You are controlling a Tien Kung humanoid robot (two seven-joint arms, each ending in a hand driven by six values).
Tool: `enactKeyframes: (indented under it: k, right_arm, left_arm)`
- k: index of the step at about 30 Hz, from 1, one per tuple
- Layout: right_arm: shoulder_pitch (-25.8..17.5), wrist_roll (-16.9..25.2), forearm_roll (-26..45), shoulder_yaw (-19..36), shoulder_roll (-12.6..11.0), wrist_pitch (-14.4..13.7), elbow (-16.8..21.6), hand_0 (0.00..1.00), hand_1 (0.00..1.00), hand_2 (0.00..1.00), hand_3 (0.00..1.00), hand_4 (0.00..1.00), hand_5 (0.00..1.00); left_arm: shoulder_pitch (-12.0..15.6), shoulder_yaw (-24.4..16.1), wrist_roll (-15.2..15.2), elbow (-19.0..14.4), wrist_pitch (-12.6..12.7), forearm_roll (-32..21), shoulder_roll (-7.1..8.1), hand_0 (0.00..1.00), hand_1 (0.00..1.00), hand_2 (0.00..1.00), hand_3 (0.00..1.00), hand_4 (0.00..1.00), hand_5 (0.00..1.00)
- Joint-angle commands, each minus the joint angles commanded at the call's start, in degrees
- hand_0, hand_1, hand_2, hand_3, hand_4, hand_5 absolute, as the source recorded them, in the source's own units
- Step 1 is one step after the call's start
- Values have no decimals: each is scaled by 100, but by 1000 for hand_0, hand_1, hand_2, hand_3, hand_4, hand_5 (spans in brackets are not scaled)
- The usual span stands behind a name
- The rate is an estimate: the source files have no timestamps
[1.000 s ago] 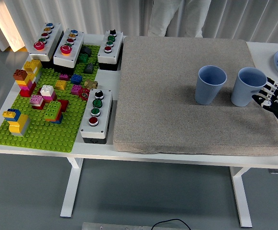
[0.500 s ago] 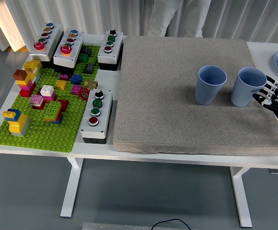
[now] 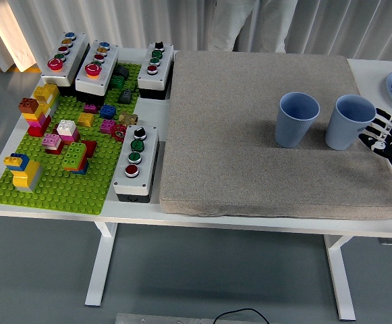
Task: Pick cup pour cup place
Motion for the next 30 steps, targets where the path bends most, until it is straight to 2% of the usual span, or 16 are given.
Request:
enactKeyframes:
  k: [30]
  right_arm:
    - [234,18,69,-132,18,0,-156,901,846,883,900,798,207]
  left_arm:
    - [-39,49,-21,0,-2,-16,-1,733,776,835,660,532,938]
